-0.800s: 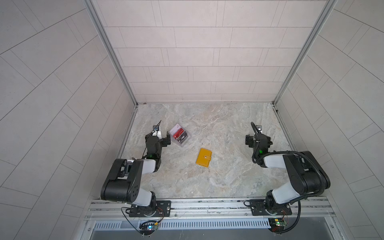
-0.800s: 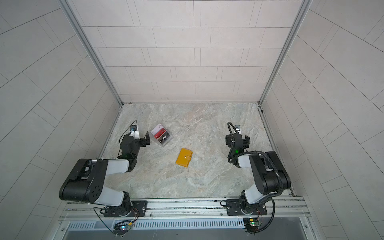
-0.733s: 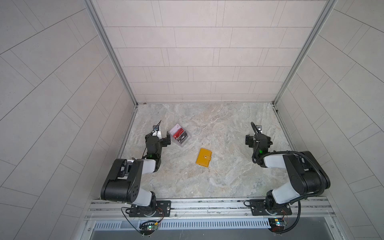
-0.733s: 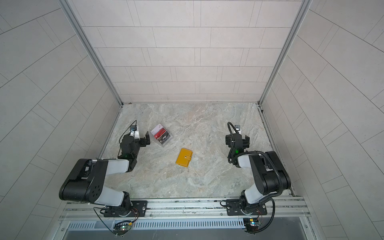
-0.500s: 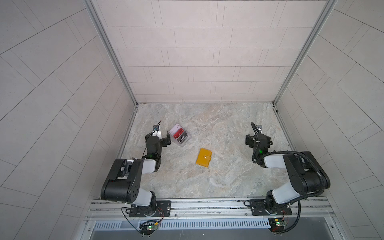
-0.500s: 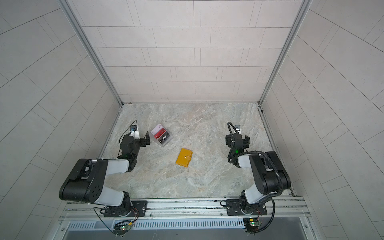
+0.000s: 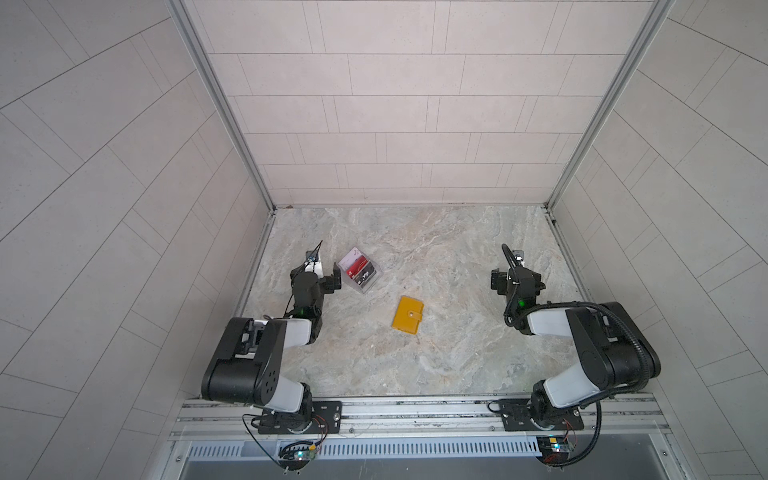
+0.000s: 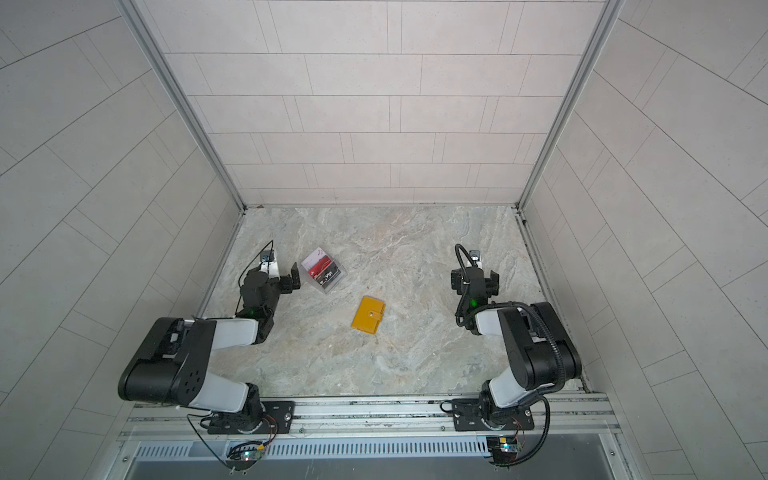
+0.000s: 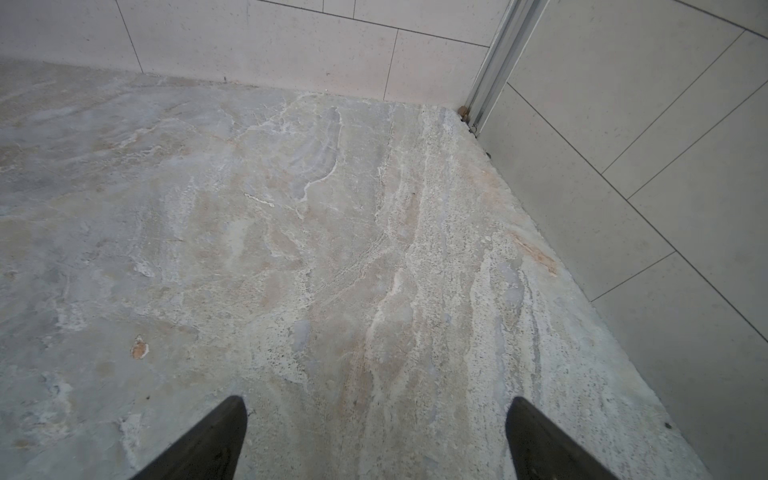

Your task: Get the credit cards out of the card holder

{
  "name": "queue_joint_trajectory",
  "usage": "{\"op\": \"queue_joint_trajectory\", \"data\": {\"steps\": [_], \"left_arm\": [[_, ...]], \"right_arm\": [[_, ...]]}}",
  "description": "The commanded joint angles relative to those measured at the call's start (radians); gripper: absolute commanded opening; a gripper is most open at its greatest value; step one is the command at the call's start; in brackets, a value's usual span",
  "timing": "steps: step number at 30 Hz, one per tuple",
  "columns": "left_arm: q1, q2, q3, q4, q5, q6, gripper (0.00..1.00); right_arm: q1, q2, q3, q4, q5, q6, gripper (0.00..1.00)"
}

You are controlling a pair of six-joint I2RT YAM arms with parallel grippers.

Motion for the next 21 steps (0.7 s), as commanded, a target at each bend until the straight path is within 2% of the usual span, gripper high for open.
{"op": "queue_joint_trajectory", "data": {"steps": [1,15,19,21], "left_arm": [[0.0,-0.004,0.006,0.013,0.002,-0.002,1.0],[-0.003,-0.016,-0.002,0.031,-0.014,-0.006,1.0],[-0.006,-0.152,0.061,-0.209,-0.097,-0.039,1.0],[-0.009,-0.2,0.071,-0.265,-0.109,-0.048,1.0]], "right_arm": [[-0.004,-0.017,0.005,-0.008,0.0,-0.007,1.0],[-0.002,-0.024,0.008,-0.012,-0.003,-0.015,0.99],[-0.004,-0.088,0.087,-0.206,0.047,0.023,1.0],[-0.004,-0.117,0.151,-0.351,0.055,0.044,0.99]]}}
